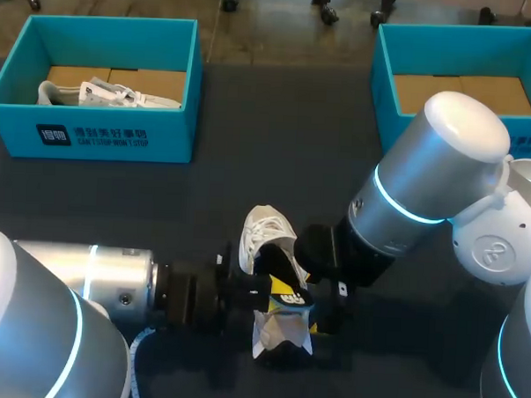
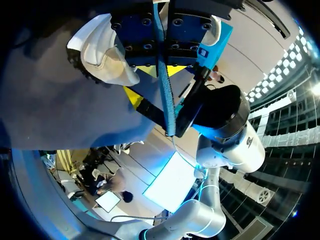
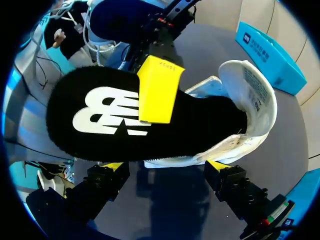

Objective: Take the shoe out of the shoebox, open the shoe tongue, remove and reinsert the insole, then place the shoe into the shoebox

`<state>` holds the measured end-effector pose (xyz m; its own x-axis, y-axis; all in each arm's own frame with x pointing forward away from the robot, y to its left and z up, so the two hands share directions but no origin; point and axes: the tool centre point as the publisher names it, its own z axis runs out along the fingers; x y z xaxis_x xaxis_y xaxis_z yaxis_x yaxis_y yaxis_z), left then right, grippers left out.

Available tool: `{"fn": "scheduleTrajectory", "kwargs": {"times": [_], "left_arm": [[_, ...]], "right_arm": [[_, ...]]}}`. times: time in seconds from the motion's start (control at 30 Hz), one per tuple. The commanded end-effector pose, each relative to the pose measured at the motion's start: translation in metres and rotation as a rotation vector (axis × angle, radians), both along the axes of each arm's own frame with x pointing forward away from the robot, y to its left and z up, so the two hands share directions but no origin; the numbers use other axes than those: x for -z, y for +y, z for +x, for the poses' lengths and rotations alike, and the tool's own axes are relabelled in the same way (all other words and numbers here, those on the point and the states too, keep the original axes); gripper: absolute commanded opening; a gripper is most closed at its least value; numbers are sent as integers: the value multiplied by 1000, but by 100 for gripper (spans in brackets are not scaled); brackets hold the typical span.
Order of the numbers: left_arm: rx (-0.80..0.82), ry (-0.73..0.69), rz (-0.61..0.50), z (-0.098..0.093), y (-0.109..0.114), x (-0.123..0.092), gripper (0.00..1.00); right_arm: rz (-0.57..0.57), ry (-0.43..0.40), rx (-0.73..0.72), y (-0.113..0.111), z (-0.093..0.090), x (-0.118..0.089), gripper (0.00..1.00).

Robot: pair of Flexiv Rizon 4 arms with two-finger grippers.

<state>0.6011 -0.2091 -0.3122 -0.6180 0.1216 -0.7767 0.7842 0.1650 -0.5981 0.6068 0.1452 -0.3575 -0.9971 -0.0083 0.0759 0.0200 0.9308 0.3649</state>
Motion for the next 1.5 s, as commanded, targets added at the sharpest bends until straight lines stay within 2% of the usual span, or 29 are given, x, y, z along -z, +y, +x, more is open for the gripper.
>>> {"fn": "scheduleTrajectory", "kwargs": {"times": [0.03,0.1,0.4,0.6,0.73,0.77,0.8,0.9,1.1,1.17,1.23,1.4,1.47,1.5], "left_arm": [[-11,-35,14,-1,-4,5,0],[-26,-83,29,4,-4,10,0],[-88,-85,101,35,-2,30,0],[-98,-74,108,38,0,33,0],[-85,-40,81,33,5,25,0],[-78,-29,72,30,6,22,15],[-73,-26,65,28,8,19,21],[-58,-11,44,22,11,10,31],[-25,5,28,12,12,0,28],[-13,4,35,10,10,-1,22],[-4,1,50,9,9,0,17],[3,-11,89,9,4,10,14],[4,-39,100,9,2,15,0],[11,-56,97,9,1,18,0]], "right_arm": [[-1,-2,1,1,-1,1,100],[-1,-2,1,1,-1,1,100],[-1,-2,1,1,-1,1,100],[-1,-2,1,1,-1,1,100],[-1,-2,1,1,-1,1,100],[-1,-2,1,1,-1,1,100],[-1,-2,1,1,-1,1,100],[-1,-2,1,1,-1,1,100],[-1,-2,1,1,-1,1,100],[-1,-2,1,1,-1,1,100],[-1,-2,1,1,-1,1,100],[-1,-2,1,1,-1,1,100],[-1,-2,1,1,-1,1,100],[-1,-2,1,1,-1,1,100]]}}
